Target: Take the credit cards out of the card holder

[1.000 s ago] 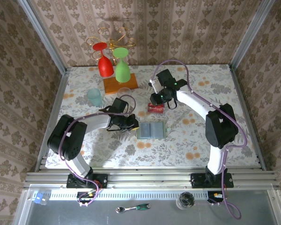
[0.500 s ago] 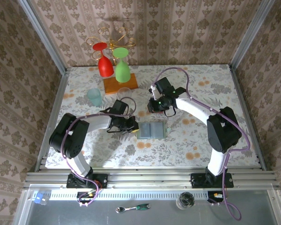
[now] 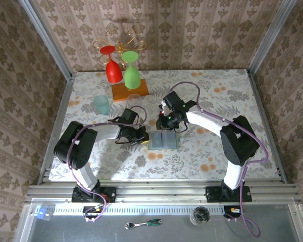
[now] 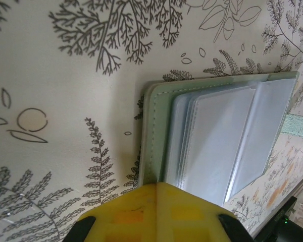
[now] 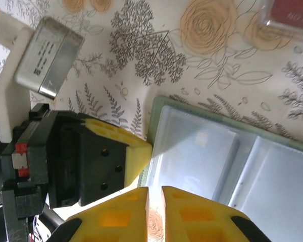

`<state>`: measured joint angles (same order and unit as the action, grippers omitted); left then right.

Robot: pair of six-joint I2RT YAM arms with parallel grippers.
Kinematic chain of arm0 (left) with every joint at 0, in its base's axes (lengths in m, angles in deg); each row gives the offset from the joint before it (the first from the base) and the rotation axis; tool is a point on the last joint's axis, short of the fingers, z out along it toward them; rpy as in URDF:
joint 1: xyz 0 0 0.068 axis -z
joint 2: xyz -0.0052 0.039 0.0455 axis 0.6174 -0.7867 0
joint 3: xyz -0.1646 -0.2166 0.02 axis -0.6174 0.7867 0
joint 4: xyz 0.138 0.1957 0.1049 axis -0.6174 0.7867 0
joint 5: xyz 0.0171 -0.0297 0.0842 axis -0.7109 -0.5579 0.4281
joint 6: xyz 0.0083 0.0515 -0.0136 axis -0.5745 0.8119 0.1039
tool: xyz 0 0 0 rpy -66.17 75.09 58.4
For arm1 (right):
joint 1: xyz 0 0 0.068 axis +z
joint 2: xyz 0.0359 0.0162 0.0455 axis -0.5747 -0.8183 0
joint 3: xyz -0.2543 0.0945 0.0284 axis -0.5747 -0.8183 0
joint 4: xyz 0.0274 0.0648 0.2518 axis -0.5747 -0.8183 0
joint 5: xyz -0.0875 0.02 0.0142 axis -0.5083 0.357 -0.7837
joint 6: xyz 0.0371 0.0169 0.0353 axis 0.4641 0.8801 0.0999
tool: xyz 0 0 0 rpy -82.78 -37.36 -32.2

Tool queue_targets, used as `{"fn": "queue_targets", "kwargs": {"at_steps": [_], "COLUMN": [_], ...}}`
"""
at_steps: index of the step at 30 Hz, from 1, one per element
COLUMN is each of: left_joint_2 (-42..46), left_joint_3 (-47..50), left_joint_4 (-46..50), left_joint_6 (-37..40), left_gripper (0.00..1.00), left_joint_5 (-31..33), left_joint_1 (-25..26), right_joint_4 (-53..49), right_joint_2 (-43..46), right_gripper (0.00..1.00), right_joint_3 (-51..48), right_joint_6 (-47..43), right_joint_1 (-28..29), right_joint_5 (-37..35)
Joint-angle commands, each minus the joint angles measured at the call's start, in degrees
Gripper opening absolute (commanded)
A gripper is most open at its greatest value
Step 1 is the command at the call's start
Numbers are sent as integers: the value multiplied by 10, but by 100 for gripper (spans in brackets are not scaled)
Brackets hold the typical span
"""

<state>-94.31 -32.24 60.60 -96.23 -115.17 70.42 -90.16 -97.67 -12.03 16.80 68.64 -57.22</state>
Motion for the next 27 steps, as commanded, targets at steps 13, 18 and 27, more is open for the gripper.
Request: {"fn": "queue_targets", "kwargs": {"at_steps": [13, 18, 27], "left_joint_2": [-8, -10, -11], "left_joint_3": [17, 16, 19], "left_joint_4": [-9, -10, -14], "left_joint_6": [-7, -7, -8], "left_gripper": [0, 0, 0], "left_joint_5": [0, 0, -2], "left_joint_1": [4, 3, 1], "right_joint_4": [40, 38, 37], "right_joint_2": [-10, -21, -49], "right_gripper": [26, 27, 29], "right_joint_3": [-49, -48, -42], "right_joint_6": [81, 85, 93], "right_joint_1": [13, 14, 15], "right_joint_5": [46, 46, 50]}}
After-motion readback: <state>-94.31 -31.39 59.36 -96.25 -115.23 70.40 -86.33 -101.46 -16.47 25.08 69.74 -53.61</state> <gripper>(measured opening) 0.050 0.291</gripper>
